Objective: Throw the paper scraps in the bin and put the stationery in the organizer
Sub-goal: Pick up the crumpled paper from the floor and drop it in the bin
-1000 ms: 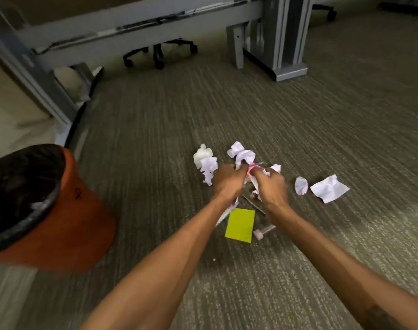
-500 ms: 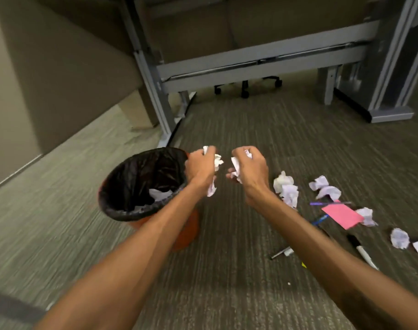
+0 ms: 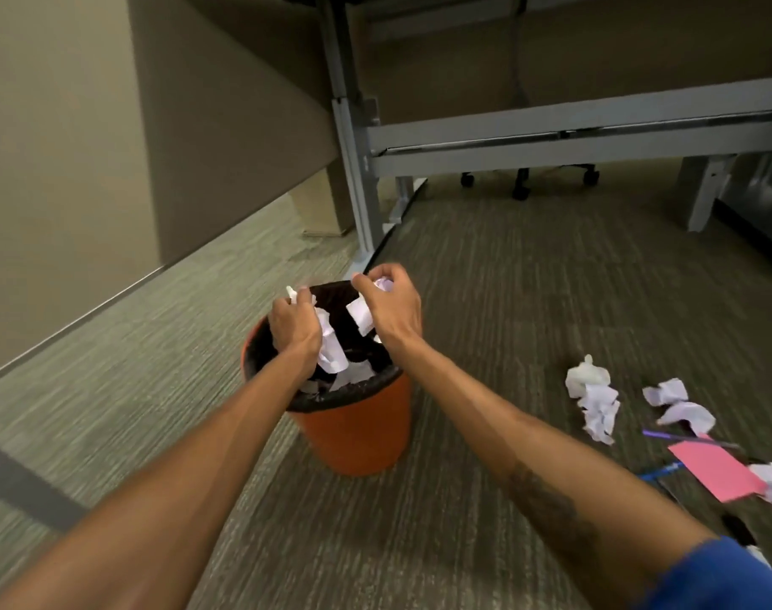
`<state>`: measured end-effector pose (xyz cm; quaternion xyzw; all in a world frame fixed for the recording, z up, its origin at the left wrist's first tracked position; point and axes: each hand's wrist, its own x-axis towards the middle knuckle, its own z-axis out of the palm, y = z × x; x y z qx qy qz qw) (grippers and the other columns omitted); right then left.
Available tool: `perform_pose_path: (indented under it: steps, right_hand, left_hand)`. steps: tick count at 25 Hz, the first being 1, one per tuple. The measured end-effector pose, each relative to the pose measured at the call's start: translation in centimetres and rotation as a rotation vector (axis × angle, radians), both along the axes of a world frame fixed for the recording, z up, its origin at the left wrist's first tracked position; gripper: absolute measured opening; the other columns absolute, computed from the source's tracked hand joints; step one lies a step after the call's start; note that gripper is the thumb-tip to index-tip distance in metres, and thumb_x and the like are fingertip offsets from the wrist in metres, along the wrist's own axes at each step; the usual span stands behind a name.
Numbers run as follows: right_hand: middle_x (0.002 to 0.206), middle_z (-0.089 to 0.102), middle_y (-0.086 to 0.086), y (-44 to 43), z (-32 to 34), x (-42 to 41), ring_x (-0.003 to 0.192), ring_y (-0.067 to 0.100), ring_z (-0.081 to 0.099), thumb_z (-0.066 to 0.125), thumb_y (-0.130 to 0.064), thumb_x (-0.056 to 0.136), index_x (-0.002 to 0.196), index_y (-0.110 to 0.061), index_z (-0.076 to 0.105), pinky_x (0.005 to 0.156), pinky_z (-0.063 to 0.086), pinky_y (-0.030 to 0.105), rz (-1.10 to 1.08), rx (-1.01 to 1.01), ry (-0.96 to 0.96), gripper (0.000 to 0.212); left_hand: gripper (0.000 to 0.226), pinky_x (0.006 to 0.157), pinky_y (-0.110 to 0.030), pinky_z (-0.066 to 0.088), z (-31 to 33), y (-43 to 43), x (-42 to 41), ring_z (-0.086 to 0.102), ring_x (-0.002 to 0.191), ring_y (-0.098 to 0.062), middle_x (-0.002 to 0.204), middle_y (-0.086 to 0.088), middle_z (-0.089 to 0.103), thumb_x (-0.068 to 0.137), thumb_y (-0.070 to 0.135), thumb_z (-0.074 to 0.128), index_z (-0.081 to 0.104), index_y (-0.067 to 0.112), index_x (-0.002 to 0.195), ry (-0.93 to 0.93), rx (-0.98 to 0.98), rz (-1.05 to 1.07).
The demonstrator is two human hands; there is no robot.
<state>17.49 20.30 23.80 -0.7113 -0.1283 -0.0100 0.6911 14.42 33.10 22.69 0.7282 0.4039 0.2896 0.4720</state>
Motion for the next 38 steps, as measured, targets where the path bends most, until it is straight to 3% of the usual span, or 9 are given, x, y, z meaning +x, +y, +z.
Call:
perform_pose_path:
  steps: [5, 9, 13, 17, 23, 27, 32, 38]
  right_hand:
    - [0.089, 0.068, -0.004, -1.1, -2.0, -0.2, 0.084, 0.012, 0.063, 0.058, -0.052, 0.087, 0.089, -0.022, 0.065, 0.074, 0.048, 0.030, 0.121, -0.033, 0.000, 0.031]
    - [0.092, 0.064, -0.001, -5.9, -2.3, -1.0, 0.086, 0.011, 0.061, 0.055, -0.044, 0.093, 0.089, -0.019, 0.067, 0.076, 0.047, 0.030, 0.097, -0.101, -0.075, 0.028]
    - [0.107, 0.059, -0.002, -12.9, -2.7, -1.7, 0.102, 0.014, 0.058, 0.053, -0.047, 0.094, 0.100, -0.025, 0.068, 0.099, 0.045, 0.045, 0.018, -0.325, -0.130, 0.028]
    - [0.110, 0.058, -0.002, -20.7, -3.6, -2.7, 0.110, 0.018, 0.055, 0.053, -0.051, 0.092, 0.100, -0.029, 0.069, 0.102, 0.039, 0.056, -0.107, -0.522, -0.096, 0.028]
    - [0.111, 0.063, 0.004, -33.3, -6.0, -6.2, 0.111, 0.021, 0.055, 0.058, -0.040, 0.095, 0.099, -0.020, 0.071, 0.091, 0.039, 0.033, -0.314, -0.725, -0.039, 0.024]
    - [0.115, 0.064, 0.003, -40.5, -7.7, -8.9, 0.117, 0.019, 0.052, 0.059, -0.036, 0.095, 0.101, -0.018, 0.072, 0.086, 0.032, 0.027, -0.426, -0.767, -0.018, 0.023]
    - [0.137, 0.050, 0.001, -47.9, -10.7, -9.9, 0.129, 0.024, 0.043, 0.051, -0.041, 0.097, 0.118, -0.028, 0.062, 0.102, 0.038, 0.053, -0.489, -0.858, 0.090, 0.027]
    - [0.137, 0.051, 0.012, -56.4, -16.7, -8.4, 0.126, 0.035, 0.046, 0.066, -0.022, 0.088, 0.134, -0.014, 0.054, 0.101, 0.041, 0.052, -0.587, -0.931, 0.145, 0.048]
  left_hand:
    - [0.059, 0.108, -0.057, 0.037, -2.3, -0.8, -0.9, 0.058, 0.115, -0.035, 0.121, -0.010, 0.067, 0.096, 0.061, 0.033, 0.069, 0.015, 0.105, 0.120, 0.063, -0.139]
    - [0.053, 0.102, -0.054, 0.041, -2.1, -3.7, -0.8, 0.054, 0.116, -0.038, 0.123, -0.014, 0.061, 0.099, 0.054, 0.033, 0.064, 0.012, 0.107, 0.247, 0.378, -0.221]
    - [0.035, 0.092, -0.047, 0.045, -2.0, -9.3, -0.6, 0.053, 0.108, -0.031, 0.112, -0.010, 0.058, 0.100, 0.044, 0.044, 0.060, 0.013, 0.104, 0.046, 0.736, -0.507]
    - [0.024, 0.095, -0.037, 0.044, -2.6, -15.1, -0.4, 0.052, 0.107, -0.022, 0.110, -0.004, 0.058, 0.099, 0.037, 0.051, 0.061, 0.016, 0.106, -0.073, 0.858, -0.815]
    - [0.033, 0.101, -0.043, 0.043, -4.5, -22.7, 0.0, 0.053, 0.116, -0.026, 0.122, -0.004, 0.058, 0.097, 0.046, 0.051, 0.060, 0.021, 0.116, 0.093, 0.756, -1.123]
    - [0.048, 0.106, -0.041, 0.042, -6.5, -28.6, 0.0, 0.052, 0.126, -0.028, 0.137, -0.008, 0.054, 0.094, 0.049, 0.056, 0.055, 0.020, 0.132, 0.217, 0.721, -1.322]
    - [0.053, 0.106, -0.041, 0.043, -10.6, -34.6, -0.9, 0.052, 0.127, -0.027, 0.139, -0.008, 0.053, 0.090, 0.045, 0.060, 0.053, 0.017, 0.134, 0.277, 0.675, -1.442]
    - [0.057, 0.101, -0.032, 0.043, -15.6, -41.4, 0.6, 0.053, 0.125, -0.026, 0.144, -0.006, 0.050, 0.089, 0.032, 0.066, 0.046, 0.020, 0.141, 0.255, 0.525, -1.468]
